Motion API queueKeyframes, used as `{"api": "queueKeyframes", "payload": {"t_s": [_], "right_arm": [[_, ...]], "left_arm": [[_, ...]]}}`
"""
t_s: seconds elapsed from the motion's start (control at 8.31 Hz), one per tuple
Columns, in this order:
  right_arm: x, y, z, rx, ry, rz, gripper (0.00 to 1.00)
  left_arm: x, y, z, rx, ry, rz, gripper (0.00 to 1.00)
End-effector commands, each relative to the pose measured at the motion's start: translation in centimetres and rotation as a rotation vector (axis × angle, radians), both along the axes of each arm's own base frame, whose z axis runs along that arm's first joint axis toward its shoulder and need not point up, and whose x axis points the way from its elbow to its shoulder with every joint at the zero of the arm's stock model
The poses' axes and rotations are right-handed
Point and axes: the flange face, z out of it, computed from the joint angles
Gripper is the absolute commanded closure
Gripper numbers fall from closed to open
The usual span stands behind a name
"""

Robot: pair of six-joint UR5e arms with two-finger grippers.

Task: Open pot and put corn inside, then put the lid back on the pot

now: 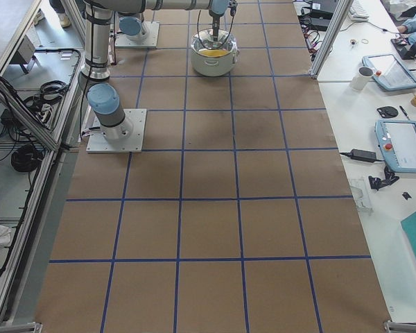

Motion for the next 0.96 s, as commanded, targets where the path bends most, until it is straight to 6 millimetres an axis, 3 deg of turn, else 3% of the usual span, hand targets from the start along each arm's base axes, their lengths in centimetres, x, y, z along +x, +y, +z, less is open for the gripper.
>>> {"api": "queueKeyframes", "payload": {"t_s": [0.0,0.24,0.36,0.84], "right_arm": [[-0.3,0.1,0.8,-0.009,-0.001,0.012,0.0],[-2.2,0.4,4.5,-0.036,-0.018,0.022,0.0],[-4.2,0.9,6.6,-0.031,0.0,0.067,0.0],[-20.3,-1.0,16.8,-0.08,-0.003,0.043,0.0]], "left_arm": [[0.0,0.0,0.0,0.001,0.0,0.0,0.0],[0.0,0.0,0.0,0.001,0.0,0.0,0.0],[0.0,0.0,0.0,0.001,0.0,0.0,0.0],[0.0,-0.1,-0.1,0.001,-0.001,0.0,0.0]]}}
